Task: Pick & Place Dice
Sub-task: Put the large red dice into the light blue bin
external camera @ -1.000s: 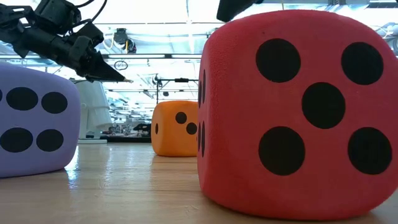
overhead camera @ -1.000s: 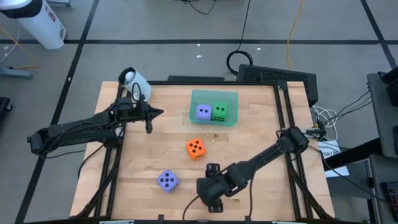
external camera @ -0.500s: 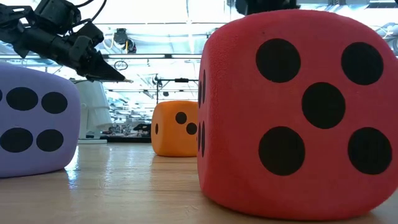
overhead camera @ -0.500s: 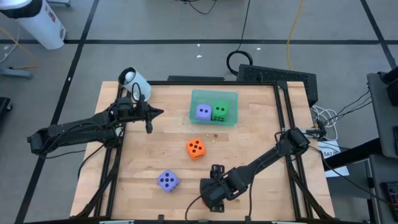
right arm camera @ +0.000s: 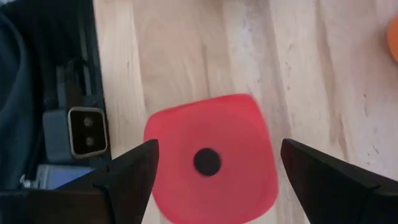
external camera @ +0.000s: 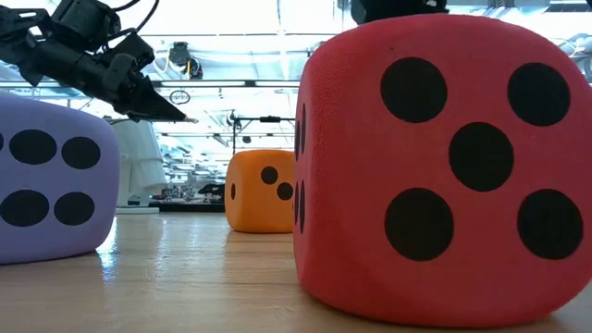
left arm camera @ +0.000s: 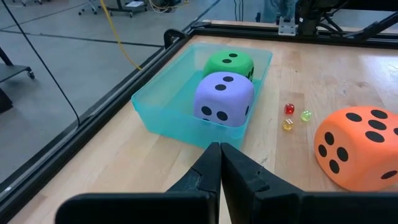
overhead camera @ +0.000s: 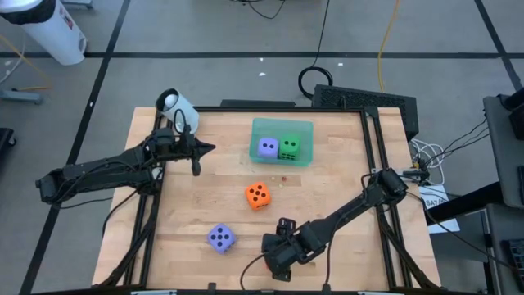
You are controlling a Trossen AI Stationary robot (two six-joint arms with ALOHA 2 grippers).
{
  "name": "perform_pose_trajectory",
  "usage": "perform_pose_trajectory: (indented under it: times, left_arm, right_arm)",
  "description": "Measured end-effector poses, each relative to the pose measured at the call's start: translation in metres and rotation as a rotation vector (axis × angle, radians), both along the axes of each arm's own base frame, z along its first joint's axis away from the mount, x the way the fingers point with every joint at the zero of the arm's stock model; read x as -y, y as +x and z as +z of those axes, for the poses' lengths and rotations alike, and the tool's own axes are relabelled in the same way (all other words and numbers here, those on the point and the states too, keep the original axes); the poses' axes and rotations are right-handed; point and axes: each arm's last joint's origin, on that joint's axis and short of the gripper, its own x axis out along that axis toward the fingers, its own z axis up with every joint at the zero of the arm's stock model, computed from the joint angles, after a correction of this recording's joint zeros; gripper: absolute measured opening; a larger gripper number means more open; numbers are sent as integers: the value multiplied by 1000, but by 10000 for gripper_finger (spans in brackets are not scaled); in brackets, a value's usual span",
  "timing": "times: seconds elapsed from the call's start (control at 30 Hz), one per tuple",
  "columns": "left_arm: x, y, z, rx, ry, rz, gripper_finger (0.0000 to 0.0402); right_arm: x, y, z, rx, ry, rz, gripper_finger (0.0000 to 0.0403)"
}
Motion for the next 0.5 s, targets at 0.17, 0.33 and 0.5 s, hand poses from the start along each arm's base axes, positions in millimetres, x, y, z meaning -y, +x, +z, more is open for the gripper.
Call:
perform_pose_trajectory:
  times: [0.17, 0.33, 0.5]
  left_arm:
    - [0, 0, 0, 1, -1, 0, 21]
    - [0, 0, 0, 2, -4, -3, 21]
    - [0, 0, 0, 1, -2, -4, 21]
  right_arm:
    - [-5, 1, -13, -49, -12, 56, 326]
    - [-5, 2, -17, -63, -7, 63, 326]
    - [-5, 1, -17, -67, -21, 104, 326]
